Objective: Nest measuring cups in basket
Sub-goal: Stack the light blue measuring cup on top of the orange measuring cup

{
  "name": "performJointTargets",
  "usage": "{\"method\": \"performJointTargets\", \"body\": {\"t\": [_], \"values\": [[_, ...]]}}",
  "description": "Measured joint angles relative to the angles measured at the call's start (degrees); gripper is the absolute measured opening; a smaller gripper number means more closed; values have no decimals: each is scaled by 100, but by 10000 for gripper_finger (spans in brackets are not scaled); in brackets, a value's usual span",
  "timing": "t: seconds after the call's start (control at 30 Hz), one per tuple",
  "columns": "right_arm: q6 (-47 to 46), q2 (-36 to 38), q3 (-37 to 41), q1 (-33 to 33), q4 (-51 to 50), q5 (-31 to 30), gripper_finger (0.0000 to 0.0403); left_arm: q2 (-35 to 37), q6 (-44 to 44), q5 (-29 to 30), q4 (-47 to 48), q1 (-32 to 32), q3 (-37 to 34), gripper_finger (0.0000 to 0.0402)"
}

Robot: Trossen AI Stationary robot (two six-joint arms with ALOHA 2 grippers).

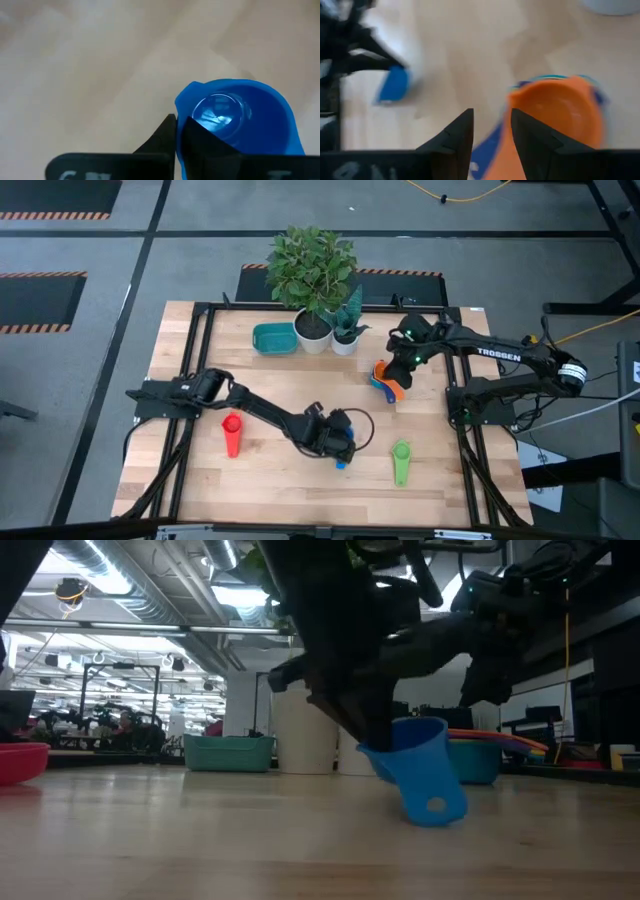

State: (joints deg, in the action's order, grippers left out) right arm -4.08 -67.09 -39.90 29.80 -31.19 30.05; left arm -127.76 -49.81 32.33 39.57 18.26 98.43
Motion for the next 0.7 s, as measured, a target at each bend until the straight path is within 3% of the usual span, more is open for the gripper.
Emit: {"method": "performJointTargets", "body": {"t": [0.33,0.5,0.7], "values": [[-20,0,0,-694,-50,110,136,68,259,1420,-317,-565,-2,4],[-21,0,0,-815,-468,-294,136,121,615,1358,-952,-840,-17,5],[-289,0,0,-1031,-494,-347,136,136,1038,1098,-1680,-1080,-12,5]]}}
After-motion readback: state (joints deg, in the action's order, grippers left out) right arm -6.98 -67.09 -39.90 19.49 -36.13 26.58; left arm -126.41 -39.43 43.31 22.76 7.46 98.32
